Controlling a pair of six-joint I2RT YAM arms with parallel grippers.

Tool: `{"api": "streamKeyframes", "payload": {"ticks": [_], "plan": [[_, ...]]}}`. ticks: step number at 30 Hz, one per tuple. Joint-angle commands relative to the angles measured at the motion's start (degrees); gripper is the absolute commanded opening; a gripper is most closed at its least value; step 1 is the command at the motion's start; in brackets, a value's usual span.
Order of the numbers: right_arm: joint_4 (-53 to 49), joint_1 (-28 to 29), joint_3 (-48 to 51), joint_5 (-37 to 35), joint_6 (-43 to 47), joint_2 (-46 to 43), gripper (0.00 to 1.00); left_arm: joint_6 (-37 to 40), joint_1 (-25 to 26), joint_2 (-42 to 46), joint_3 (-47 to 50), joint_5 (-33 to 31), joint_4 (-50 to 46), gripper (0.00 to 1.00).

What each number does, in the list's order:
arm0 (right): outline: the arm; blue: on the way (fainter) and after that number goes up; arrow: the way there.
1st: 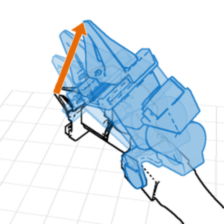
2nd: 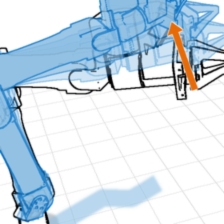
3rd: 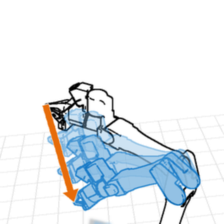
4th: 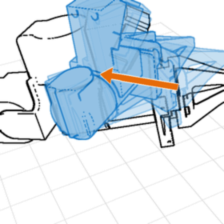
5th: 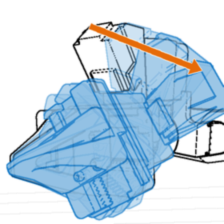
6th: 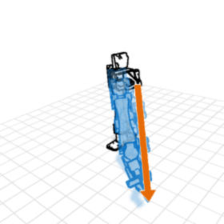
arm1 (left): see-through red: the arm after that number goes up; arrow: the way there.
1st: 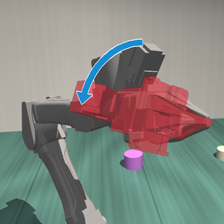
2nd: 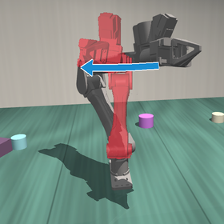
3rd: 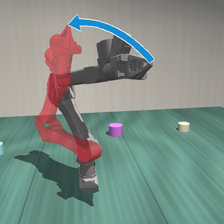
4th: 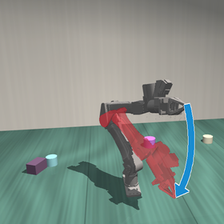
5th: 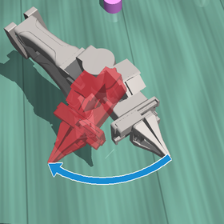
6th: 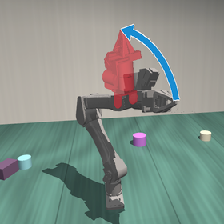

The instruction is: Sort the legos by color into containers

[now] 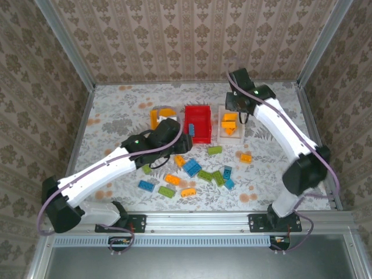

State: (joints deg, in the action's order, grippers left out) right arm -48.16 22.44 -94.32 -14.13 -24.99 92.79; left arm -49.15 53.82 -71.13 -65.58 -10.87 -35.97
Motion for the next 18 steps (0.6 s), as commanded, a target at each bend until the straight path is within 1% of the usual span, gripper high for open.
{"api": "streamKeyframes", "payload": {"ticks": [1, 5, 7, 9, 12, 14, 16, 18], "plan": [[7.3, 4.0, 10.7, 12.3, 3.6, -10.7, 0.47, -4.2, -2.6, 4.0, 3.1, 0.4, -8.1, 0.55], [14.1, 12.2, 25.0, 21.4, 4.1, -22.8, 0.54, -5.6, -4.5, 8.3, 8.0, 1.1, -10.4, 0.56], [16.1, 17.3, 30.8, 22.0, 1.5, -26.6, 0.55, -5.5, -6.0, 8.9, 9.9, 2.1, -11.5, 0.57], [17.0, 21.5, 34.6, 20.9, -1.9, -28.2, 0.55, -6.1, -7.3, 8.2, 11.0, 3.2, -12.9, 0.57], [21.4, 28.3, 38.1, 17.6, -4.3, -27.8, 0.57, -10.5, -7.9, 8.5, 12.1, -0.8, -18.4, 0.63], [23.2, 30.9, 38.3, 17.7, -5.1, -25.3, 0.58, -12.1, -10.7, 10.0, 14.6, -1.8, -19.7, 0.65], [25.0, 33.2, 37.2, 18.7, -4.7, -22.0, 0.61, -10.3, -15.2, 11.0, 18.0, 1.0, -17.2, 0.66], [26.9, 34.5, 35.8, 21.9, -4.4, -18.8, 0.65, -6.8, -18.6, 9.5, 19.8, 3.8, -14.8, 0.68]]}}
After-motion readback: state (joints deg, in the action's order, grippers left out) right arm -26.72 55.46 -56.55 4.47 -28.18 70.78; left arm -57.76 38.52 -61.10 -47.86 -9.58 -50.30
